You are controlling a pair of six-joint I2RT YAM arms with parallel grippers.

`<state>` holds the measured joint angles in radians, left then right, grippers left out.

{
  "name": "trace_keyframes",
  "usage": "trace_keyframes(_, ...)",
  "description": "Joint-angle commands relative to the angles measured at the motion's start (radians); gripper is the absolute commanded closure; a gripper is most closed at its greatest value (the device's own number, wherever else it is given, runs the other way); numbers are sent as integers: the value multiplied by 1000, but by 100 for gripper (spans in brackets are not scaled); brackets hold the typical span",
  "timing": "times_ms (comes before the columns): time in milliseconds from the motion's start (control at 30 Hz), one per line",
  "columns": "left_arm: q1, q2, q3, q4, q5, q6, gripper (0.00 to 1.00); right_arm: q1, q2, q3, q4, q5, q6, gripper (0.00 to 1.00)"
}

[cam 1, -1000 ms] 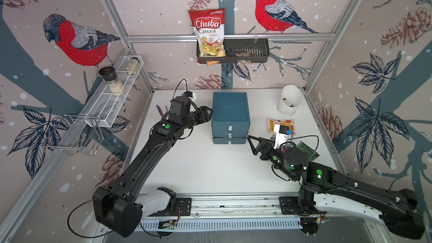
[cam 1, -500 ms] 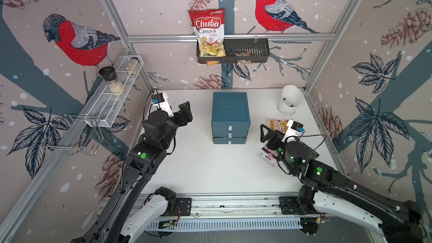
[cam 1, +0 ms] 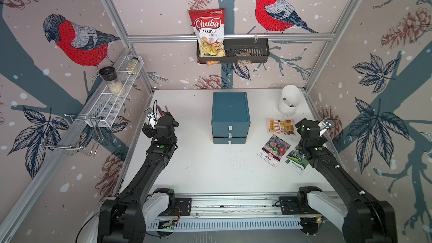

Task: Take the seed bags out of the drawer
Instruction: Reset both arms

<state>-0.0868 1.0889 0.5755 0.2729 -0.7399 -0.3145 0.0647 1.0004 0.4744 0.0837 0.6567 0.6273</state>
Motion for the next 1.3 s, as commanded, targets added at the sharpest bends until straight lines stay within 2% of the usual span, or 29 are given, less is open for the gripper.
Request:
trace_keyframes(0, 40, 51, -95, 237, 25, 57, 3, -45, -28, -95, 183, 91, -95, 0)
trace_keyframes(100, 46, 88, -210, 390, 123, 74, 2, -60, -26, -177, 332, 142, -196, 0)
trace_keyframes(200, 46, 126, -306, 565, 182, 74, 2, -86, 36, -207, 435, 85, -219, 0)
trace_keyframes(300, 46, 197, -307, 652, 218, 120, 2, -81, 137, -221, 571, 21, -270, 0)
trace_keyframes(433, 45, 309, -325, 810, 300, 187, 1, -45, 240, -257, 815, -2, -350, 0)
trace_keyframes(500, 45, 363, -335, 892, 348, 212, 1, -43, 275, -308, 1009, -101, -406, 0)
trace_keyframes(567, 46, 392, -299, 845, 441, 247, 1, -67, 338, -351, 1152, -221, -396, 0)
trace_keyframes(633, 44, 439, -326, 951, 549, 302, 1, -69, 429, -369, 1303, -298, -445, 0)
trace_keyframes(667, 45, 437, -321, 930, 559, 303, 2, -66, 455, -356, 1287, -399, -484, 0)
trace_keyframes(733, 48, 437, -314, 921, 563, 299, 2, -40, 535, -319, 1322, -365, -516, 0)
trace_keyframes(767, 48, 435, -314, 914, 563, 298, 2, -33, 535, -309, 1310, -366, -525, 0)
trace_keyframes(833, 48, 437, -314, 916, 564, 299, 2, -39, 494, -274, 1170, -367, -506, 0)
trace_keyframes(933, 47, 433, -314, 913, 561, 301, 2, -31, 515, -283, 1223, -348, -516, 0)
trace_keyframes(1000, 47, 431, -316, 914, 557, 301, 2, -7, 505, -266, 1176, -301, -523, 0)
trace_keyframes(1267, 47, 433, -313, 909, 561, 301, 2, -11, 509, -269, 1185, -308, -524, 0)
